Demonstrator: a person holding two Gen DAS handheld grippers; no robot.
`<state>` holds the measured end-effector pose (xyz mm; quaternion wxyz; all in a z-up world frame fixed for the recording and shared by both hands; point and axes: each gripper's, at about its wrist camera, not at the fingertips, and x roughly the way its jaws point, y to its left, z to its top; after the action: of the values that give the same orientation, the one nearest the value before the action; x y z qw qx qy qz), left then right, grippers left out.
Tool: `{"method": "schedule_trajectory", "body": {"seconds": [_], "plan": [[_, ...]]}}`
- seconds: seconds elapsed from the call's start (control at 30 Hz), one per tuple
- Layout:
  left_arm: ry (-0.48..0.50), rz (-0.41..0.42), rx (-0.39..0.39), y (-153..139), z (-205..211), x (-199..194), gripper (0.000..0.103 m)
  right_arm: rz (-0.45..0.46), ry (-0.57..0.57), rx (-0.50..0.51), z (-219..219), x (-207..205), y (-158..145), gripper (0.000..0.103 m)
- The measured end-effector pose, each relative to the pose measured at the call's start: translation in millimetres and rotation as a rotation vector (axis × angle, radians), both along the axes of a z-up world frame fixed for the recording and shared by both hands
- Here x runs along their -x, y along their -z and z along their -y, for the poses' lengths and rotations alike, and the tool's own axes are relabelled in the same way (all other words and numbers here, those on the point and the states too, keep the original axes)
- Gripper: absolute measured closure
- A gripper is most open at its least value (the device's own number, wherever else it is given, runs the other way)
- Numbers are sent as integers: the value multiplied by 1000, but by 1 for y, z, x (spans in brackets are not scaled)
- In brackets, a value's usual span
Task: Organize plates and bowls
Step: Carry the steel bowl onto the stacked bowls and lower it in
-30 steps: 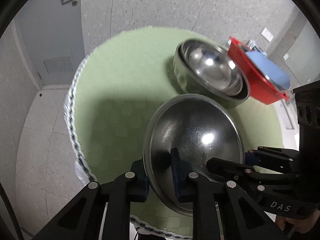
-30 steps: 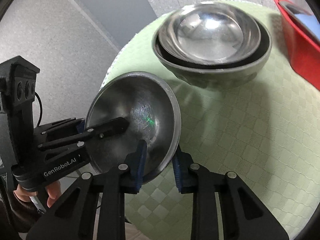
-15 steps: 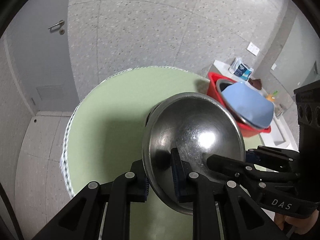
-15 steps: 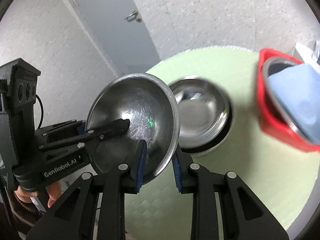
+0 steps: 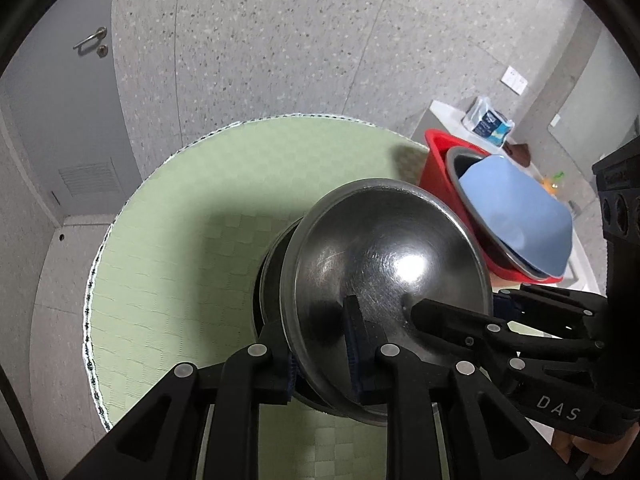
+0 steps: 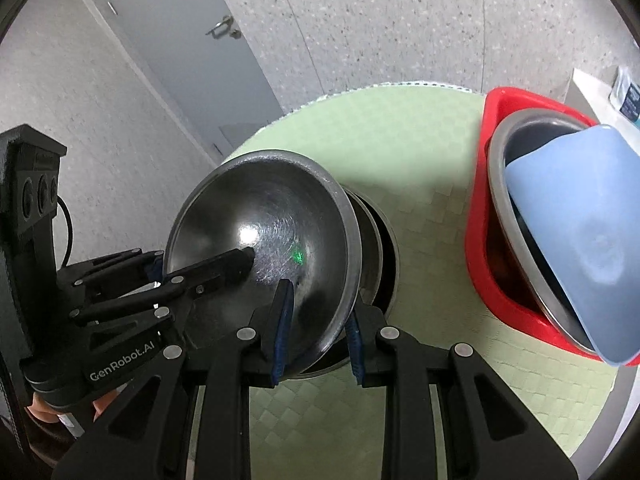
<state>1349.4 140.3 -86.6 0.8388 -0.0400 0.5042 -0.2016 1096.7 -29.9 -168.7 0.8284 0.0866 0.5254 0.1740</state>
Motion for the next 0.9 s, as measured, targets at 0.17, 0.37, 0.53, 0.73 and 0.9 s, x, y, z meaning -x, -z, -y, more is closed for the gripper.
{"method": "schedule_trajectory", "body": {"seconds": [0.17, 0.37, 0.53, 0.73, 0.9], "plan": [[-5, -24, 0, 9, 5, -6, 84, -19, -14, 6, 0, 3, 2, 78], [-7, -39, -4, 16, 10, -14, 83, -48, -19, 3, -1, -5, 11, 76], [-3, -42, -13, 17, 17, -18, 76, -53, -8, 6, -2, -8, 8, 72], [-22, -54, 4, 18, 18, -14, 71, -50, 12, 18, 0, -8, 0, 65], [-41, -54, 24, 17, 12, -9, 59, -46, 41, 19, 9, -4, -4, 50]]}}
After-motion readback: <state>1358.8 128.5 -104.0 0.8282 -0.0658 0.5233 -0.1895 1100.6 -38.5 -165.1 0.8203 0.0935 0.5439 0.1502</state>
